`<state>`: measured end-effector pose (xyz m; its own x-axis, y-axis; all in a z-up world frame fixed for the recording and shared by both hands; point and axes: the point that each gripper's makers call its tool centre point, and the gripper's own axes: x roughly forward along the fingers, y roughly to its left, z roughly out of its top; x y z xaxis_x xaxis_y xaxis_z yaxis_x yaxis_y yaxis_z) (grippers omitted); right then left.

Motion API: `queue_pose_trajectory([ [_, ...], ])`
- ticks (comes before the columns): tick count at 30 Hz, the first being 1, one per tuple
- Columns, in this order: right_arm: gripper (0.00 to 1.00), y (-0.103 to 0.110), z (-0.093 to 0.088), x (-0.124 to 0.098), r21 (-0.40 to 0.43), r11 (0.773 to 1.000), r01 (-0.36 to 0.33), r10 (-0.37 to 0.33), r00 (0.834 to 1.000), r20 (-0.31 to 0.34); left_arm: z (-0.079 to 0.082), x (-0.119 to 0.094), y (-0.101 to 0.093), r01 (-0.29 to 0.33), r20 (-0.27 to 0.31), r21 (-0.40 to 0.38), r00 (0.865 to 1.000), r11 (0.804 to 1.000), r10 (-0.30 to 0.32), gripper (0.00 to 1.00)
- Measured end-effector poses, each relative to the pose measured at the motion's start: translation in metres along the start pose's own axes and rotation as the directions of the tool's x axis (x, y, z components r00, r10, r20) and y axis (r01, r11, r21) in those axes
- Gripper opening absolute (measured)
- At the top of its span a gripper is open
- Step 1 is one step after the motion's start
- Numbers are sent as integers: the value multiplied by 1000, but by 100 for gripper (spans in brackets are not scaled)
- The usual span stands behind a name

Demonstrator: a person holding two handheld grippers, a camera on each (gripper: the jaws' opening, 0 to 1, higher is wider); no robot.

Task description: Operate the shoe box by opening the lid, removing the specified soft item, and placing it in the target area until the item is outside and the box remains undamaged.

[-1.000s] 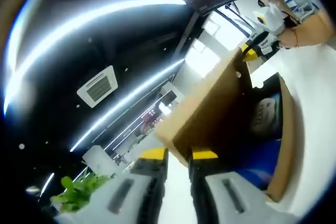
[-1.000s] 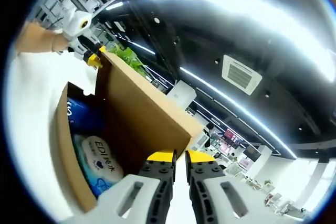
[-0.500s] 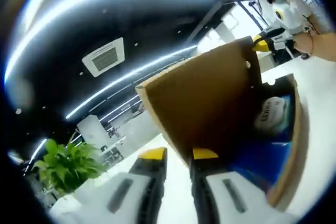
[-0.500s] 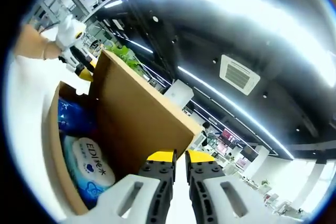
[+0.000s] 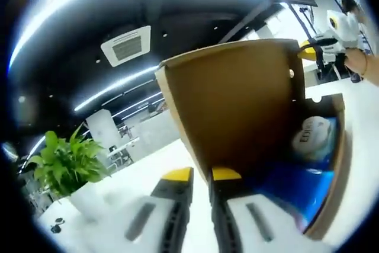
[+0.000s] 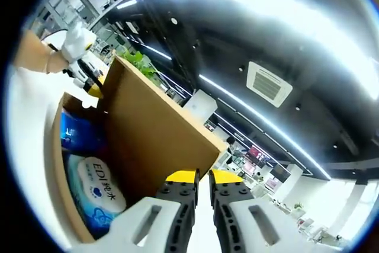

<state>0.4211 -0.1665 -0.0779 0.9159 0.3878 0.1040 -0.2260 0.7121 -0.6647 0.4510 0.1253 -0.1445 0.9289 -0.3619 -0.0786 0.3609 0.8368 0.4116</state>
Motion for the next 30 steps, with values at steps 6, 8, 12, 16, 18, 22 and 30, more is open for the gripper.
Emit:
queue_pose_trajectory([
  [6,6,-2,0,2,2,1000,7,-7,1000,1,1,2,1,-23,-17,-19,1000,1000,23,5],
  [8,7,-3,0,4,5,1000,7,-7,1000,0,2,3,2,-26,-20,-31,999,999,26,5],
  [12,8,-6,1,7,16,1000,5,-5,1000,-1,3,7,3,-30,-35,-46,999,999,29,4],
  [16,11,-9,2,8,40,999,8,-8,1000,2,2,11,4,-33,-46,-47,998,998,31,4],
  [18,12,-9,2,8,50,999,9,-9,1000,2,3,12,5,-33,-53,-64,998,997,30,3],
  [22,14,-8,-4,8,64,998,17,-16,1000,-14,3,13,6,-33,-60,-80,998,996,28,3],
  [30,13,10,-27,14,102,995,-1,7,998,-62,2,13,7,-33,-78,-100,997,994,25,3],
])
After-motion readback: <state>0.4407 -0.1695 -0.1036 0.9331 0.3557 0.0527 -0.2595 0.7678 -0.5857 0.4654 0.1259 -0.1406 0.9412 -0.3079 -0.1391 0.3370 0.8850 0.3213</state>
